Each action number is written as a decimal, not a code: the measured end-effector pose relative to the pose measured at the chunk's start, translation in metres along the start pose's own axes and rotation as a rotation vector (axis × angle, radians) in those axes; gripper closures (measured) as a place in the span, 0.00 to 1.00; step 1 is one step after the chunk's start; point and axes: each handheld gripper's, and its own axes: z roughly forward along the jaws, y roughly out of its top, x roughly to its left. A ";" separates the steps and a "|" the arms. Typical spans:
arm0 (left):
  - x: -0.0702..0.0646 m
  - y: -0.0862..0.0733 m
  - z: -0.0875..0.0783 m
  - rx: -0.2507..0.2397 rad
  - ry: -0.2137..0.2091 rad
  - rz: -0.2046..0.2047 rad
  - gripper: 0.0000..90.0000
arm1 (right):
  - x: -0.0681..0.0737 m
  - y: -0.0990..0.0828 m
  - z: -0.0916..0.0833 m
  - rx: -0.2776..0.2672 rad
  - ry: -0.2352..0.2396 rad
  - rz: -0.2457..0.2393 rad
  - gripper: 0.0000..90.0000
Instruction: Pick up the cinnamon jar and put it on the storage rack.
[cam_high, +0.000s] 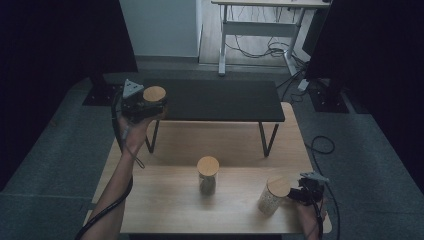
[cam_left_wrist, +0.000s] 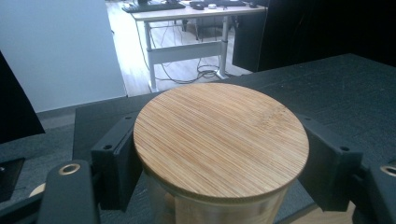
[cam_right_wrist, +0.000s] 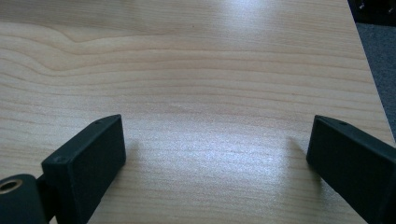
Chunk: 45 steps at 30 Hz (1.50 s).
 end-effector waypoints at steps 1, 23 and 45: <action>0.000 0.000 0.001 -0.001 -0.001 -0.003 0.27 | 0.000 0.000 0.000 0.000 0.000 0.000 0.04; 0.003 0.003 0.015 -0.010 -0.005 -0.013 0.27 | 0.000 0.000 0.000 0.000 0.001 -0.002 0.04; 0.003 -0.001 0.018 -0.029 0.003 0.004 0.04 | 0.000 0.000 0.000 0.000 0.001 -0.002 0.04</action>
